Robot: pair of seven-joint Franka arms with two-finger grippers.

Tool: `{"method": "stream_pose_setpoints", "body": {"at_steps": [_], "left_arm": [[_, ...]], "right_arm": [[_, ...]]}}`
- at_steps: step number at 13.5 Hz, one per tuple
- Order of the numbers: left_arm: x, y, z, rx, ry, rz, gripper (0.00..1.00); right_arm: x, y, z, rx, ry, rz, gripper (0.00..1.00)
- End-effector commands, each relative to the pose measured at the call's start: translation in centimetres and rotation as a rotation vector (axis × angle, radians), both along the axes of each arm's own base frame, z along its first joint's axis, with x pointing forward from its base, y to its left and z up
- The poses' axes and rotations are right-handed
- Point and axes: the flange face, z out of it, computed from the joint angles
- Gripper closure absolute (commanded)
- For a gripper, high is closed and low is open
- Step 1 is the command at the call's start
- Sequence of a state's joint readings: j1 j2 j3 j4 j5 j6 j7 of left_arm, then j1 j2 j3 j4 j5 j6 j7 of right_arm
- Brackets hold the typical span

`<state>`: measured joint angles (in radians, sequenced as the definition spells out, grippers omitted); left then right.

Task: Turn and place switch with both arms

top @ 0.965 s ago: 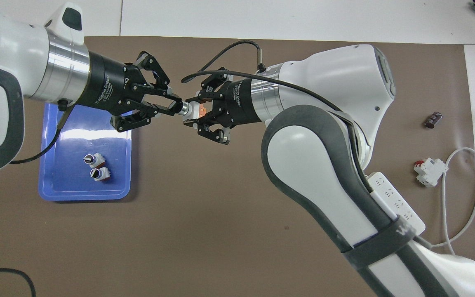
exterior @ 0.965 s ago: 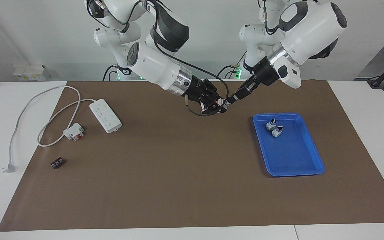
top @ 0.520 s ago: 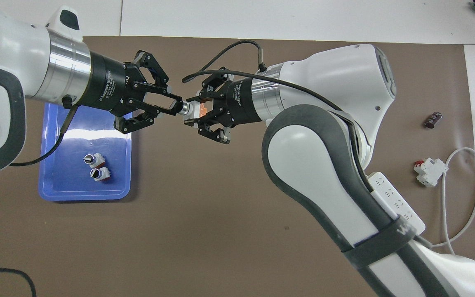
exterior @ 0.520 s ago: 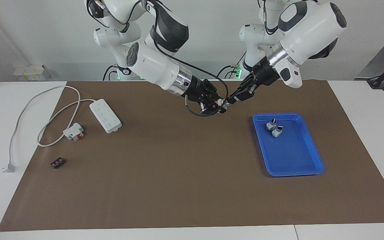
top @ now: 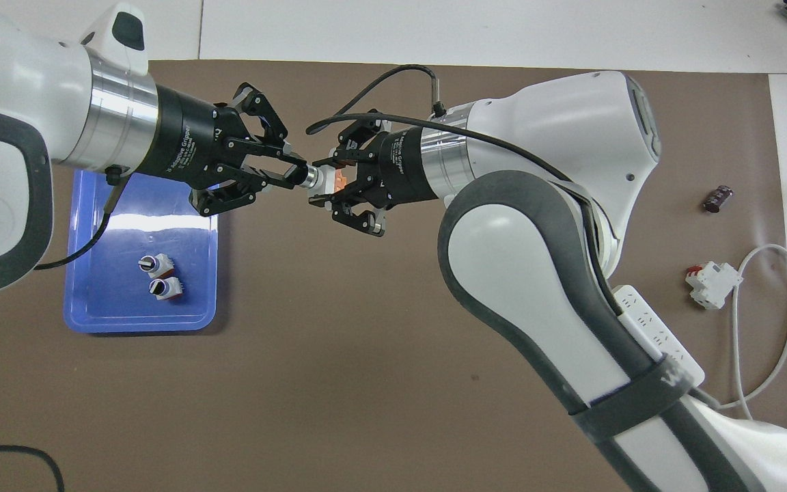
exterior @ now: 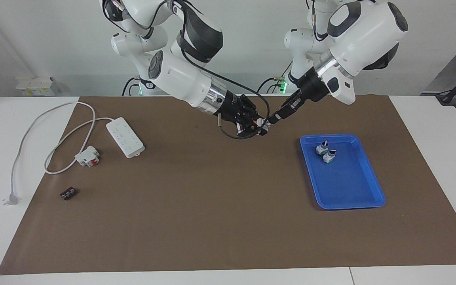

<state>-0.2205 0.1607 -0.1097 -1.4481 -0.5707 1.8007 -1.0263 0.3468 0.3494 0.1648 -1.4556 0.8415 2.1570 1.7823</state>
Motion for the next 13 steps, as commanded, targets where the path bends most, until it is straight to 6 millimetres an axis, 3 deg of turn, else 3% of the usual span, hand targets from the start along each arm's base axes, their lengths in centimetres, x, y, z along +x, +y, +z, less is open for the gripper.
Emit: {"method": "stream_pose_setpoints", "body": {"at_steps": [1, 9, 13], "left_arm": [[-0.8, -0.6, -0.2, 0.004, -0.175, -0.207, 1.0], [-1.9, 0.3, -1.7, 0.117, -0.633, -0.971, 1.0], [-2.5, -0.4, -1.9, 0.112, -0.705, -1.105, 1.0]], "right_arm": [[-0.7, 0.6, 0.0, -0.002, 0.021, 0.02, 1.0], [-0.7, 0.6, 0.0, -0.008, 0.021, 0.025, 1.0], [-0.8, 0.6, 0.2, -0.008, 0.017, 0.025, 1.0]]}}
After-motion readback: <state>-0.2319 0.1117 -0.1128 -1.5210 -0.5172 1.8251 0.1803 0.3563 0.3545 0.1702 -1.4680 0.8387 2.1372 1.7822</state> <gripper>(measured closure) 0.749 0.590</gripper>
